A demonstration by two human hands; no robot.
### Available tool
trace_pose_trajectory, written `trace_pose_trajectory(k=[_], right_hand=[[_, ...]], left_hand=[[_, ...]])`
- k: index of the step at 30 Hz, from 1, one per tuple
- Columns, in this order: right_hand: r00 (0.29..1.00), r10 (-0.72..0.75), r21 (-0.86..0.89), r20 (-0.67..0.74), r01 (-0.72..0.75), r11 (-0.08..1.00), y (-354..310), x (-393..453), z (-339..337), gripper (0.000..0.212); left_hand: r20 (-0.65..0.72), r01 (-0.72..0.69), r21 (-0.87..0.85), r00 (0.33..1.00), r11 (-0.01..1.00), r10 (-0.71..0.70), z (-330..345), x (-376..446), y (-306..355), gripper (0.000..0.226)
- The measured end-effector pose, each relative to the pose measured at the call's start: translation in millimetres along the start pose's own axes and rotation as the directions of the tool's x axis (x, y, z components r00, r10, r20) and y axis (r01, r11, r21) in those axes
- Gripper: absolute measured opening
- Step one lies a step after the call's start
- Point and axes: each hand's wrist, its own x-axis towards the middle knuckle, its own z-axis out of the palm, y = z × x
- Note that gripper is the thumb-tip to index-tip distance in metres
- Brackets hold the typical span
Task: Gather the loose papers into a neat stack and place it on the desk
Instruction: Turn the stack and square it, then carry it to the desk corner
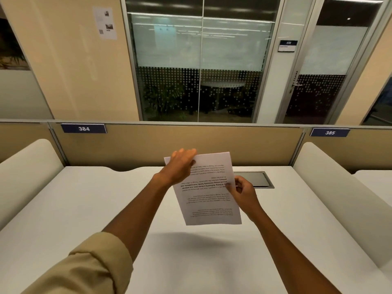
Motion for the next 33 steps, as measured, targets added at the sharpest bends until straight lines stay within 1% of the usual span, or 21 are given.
trace_pose_trajectory(k=[3,6,8,10,12,13,15,17,18,21,23,25,28,30,33], right_hand=[[1.0,0.012,0.057,-0.007,-0.012,0.998,-9,1,4,0.014],[0.999,0.029,0.066,-0.027,-0.028,0.997,-9,-2,5,0.016],[0.998,0.043,0.056,-0.046,-0.04,0.998,-5,-4,3,0.017],[0.997,0.056,0.067,-0.061,-0.052,0.996,-1,-7,0,0.018],[0.995,0.074,0.107,-0.068,-0.066,0.992,4,-10,-5,0.019],[0.994,0.084,0.137,-0.07,-0.074,0.988,5,-11,-8,0.019],[0.992,0.101,0.194,-0.07,-0.086,0.977,8,-12,-11,0.018],[0.991,0.119,0.254,-0.064,-0.099,0.962,10,-13,-11,0.018],[0.99,0.127,0.287,-0.059,-0.105,0.952,10,-13,-9,0.019],[0.99,0.136,0.344,-0.035,-0.115,0.932,11,-14,-2,0.022],[0.991,0.135,0.354,-0.017,-0.12,0.928,12,-16,3,0.023],[0.99,0.14,0.36,-0.005,-0.128,0.924,14,-20,9,0.023],[0.988,0.155,0.358,0.002,-0.146,0.922,19,-26,16,0.021],[0.988,0.152,0.347,-0.004,-0.141,0.927,23,-30,21,0.02],[0.989,0.146,0.318,-0.036,-0.128,0.939,26,-36,27,0.02]], left_hand=[[0.002,-0.014,0.024,1.0,1.0,0.014,7,4,10,0.021],[-0.017,0.007,0.033,1.0,0.999,-0.006,10,3,10,0.014],[-0.057,0.044,-0.027,0.997,0.999,-0.046,13,-3,5,0.016],[-0.056,0.139,-0.156,0.987,0.978,-0.149,13,-10,-3,0.023],[-0.037,0.256,-0.326,0.958,0.91,-0.283,13,-18,-14,0.029],[-0.035,0.302,-0.42,0.937,0.856,-0.348,14,-23,-20,0.029],[-0.01,0.37,-0.603,0.882,0.707,-0.47,19,-36,-30,0.026],[0.058,0.391,-0.732,0.852,0.558,-0.521,27,-51,-37,0.024],[0.093,0.393,-0.764,0.852,0.512,-0.516,33,-58,-37,0.024],[0.168,0.416,-0.8,0.847,0.433,-0.503,52,-75,-33,0.032],[0.188,0.426,-0.806,0.842,0.41,-0.505,65,-83,-28,0.034],[0.19,0.426,-0.814,0.837,0.394,-0.512,77,-89,-25,0.031],[0.17,0.422,-0.84,0.802,0.341,-0.573,92,-98,-18,0.021],[0.121,0.405,-0.842,0.786,0.356,-0.607,100,-104,-14,0.016],[0.074,0.401,-0.831,0.765,0.385,-0.639,110,-110,-10,0.016]])
